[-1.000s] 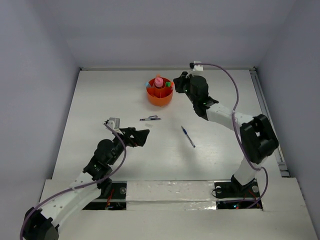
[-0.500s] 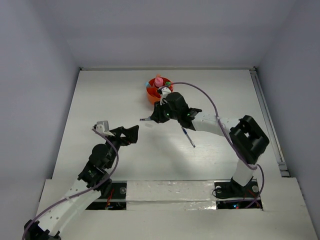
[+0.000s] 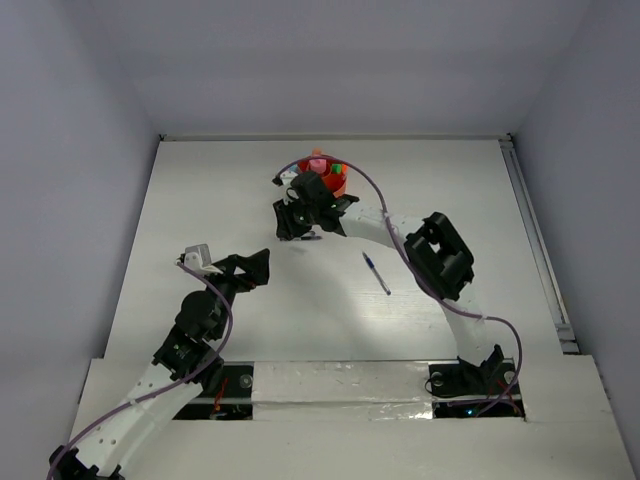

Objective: Sort the stationery into containers
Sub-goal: Move the pen to the center of the board.

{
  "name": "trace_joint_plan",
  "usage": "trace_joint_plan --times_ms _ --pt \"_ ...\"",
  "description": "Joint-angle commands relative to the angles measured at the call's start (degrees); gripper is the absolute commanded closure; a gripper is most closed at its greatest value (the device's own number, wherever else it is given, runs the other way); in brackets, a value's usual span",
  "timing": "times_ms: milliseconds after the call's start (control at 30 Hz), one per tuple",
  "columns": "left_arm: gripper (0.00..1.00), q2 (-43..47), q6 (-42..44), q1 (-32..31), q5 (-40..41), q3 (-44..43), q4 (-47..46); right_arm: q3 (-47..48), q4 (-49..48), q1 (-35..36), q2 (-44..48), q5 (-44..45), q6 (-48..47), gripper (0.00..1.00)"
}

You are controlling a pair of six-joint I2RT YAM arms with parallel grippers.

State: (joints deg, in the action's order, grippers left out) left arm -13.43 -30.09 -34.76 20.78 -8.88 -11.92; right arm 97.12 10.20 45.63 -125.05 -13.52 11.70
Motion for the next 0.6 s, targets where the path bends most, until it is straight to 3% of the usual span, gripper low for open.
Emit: trace_joint_plan --times_ms 0,333,567 --pt "0.02 -0.19 0.03 0.05 0.23 -0.78 -1.17 7.8 7.28 0.6 -3.26 0.24 -5.72 0.61" --pt "0.02 1.04 0.12 0.05 -0.65 -0.78 -1.08 18.09 14.85 1.13 -10.82 0.07 -13.46 0.61" --pt "0.02 1.04 0.29 0.05 -1.09 -0.87 -1.26 19.42 16.34 1.66 -13.28 -0.46 -14.34 0.61"
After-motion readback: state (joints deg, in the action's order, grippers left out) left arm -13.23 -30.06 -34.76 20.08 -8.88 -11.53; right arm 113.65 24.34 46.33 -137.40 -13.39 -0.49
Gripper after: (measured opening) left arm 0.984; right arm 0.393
